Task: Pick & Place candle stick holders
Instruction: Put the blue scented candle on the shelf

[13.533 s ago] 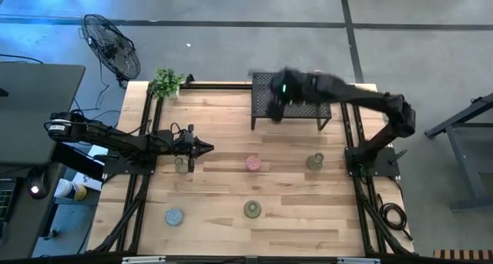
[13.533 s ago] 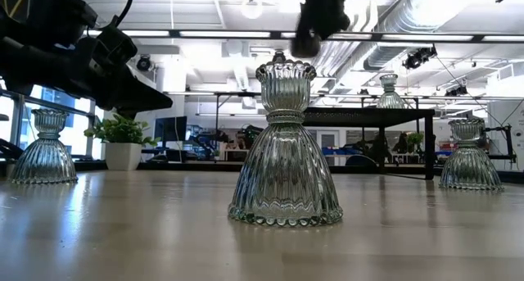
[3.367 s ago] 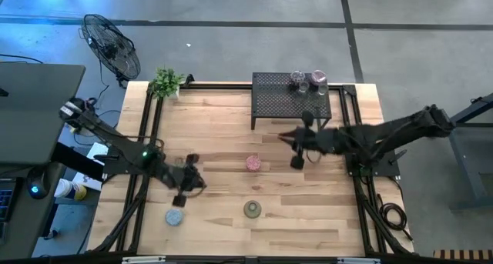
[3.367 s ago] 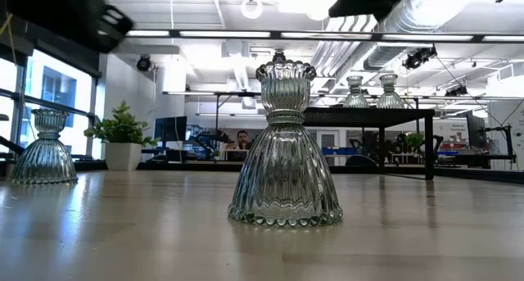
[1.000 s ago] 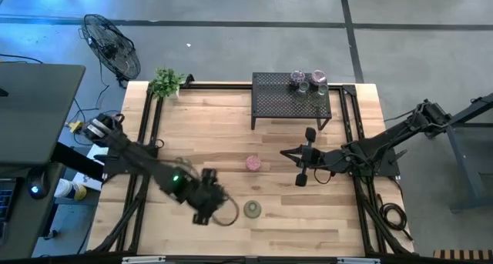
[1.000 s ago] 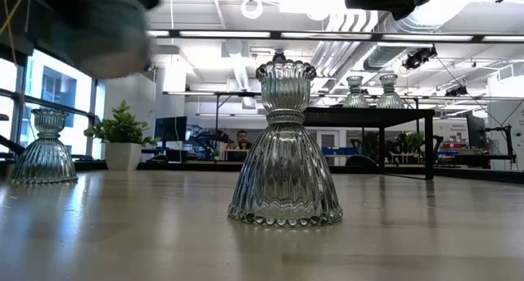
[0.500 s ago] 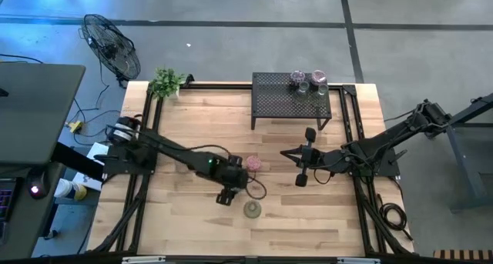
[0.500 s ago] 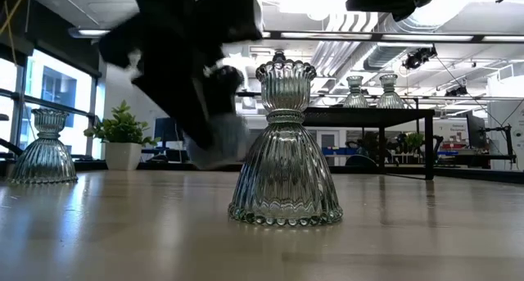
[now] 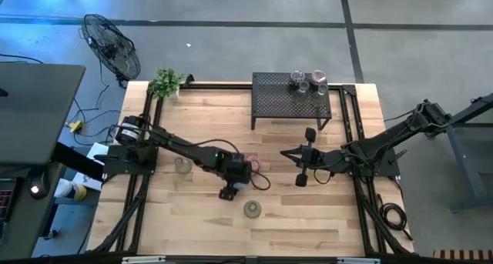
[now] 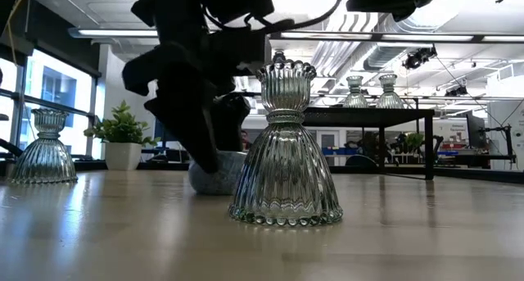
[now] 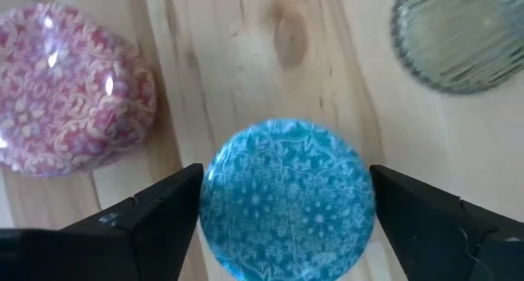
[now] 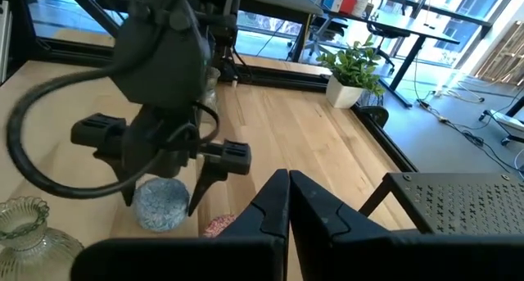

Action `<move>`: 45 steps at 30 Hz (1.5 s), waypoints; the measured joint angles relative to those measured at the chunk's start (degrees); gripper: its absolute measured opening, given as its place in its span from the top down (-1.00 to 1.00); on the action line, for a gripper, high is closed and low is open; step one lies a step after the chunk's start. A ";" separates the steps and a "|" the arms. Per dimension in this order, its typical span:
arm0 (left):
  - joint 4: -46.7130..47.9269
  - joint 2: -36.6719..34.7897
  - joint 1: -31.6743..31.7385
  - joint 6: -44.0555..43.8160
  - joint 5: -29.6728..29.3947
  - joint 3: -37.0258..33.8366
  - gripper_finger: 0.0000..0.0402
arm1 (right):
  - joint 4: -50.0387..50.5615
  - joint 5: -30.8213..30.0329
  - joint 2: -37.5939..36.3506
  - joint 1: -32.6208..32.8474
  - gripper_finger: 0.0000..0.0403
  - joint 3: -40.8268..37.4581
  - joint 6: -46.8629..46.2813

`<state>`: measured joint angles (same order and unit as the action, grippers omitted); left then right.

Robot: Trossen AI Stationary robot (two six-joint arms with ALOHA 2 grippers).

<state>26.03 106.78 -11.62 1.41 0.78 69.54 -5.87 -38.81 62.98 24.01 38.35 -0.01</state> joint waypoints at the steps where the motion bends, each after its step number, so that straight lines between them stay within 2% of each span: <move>1: -0.04 0.00 -0.02 0.00 -0.03 0.04 -0.71 | 0.04 0.00 0.00 0.00 0.99 0.00 0.00; 8: 2.48 -1.59 0.00 1.20 -0.39 0.04 -0.77 | 0.02 0.00 0.00 0.00 0.99 0.00 0.00; 11: 5.81 -4.38 -0.02 2.02 -2.57 0.04 -0.77 | 0.02 -0.02 0.00 0.00 0.99 0.00 0.00; 14: 8.37 -8.09 -1.26 4.31 -2.86 0.04 -0.68 | 0.02 -0.02 -0.01 0.00 1.00 0.00 0.00; 17: 6.57 -12.18 -3.26 6.33 -2.09 -1.68 -0.45 | 0.04 0.00 -0.16 -0.02 0.99 0.01 -0.01; 19: 2.07 -15.48 -3.63 7.15 0.39 -5.08 -0.21 | 0.10 0.62 -0.17 -0.03 0.99 0.26 -0.01; 26: -21.90 -29.59 1.29 6.05 9.41 -25.15 0.74 | 0.27 9.80 1.22 -3.02 1.00 2.73 -3.87; 28: -29.50 -33.67 3.66 4.83 9.65 -31.22 0.93 | 1.09 12.99 3.14 -4.67 1.00 3.91 -4.48; 29: -33.66 -35.53 5.20 4.29 9.32 -33.71 0.95 | 1.29 14.16 4.15 -5.27 1.00 4.72 -4.48; 33: -45.07 -43.05 11.72 0.92 5.15 -41.91 0.84 | 4.36 17.56 9.99 -7.35 1.00 9.45 -5.44; 38: -45.73 -49.72 19.20 -2.99 4.29 -45.33 0.82 | 9.32 21.58 18.73 -9.45 0.96 17.18 -7.60; 41: -45.50 -52.05 22.54 -2.98 4.80 -46.05 0.82 | 12.86 26.56 23.88 -10.09 0.85 21.79 -7.76; 45: -46.03 -53.69 25.54 -2.72 6.44 -46.34 0.82 | 17.97 28.93 31.24 -10.45 0.54 28.34 -8.51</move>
<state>-20.00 53.09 13.92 -1.31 7.22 23.20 12.10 -9.88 94.22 13.56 66.69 -8.52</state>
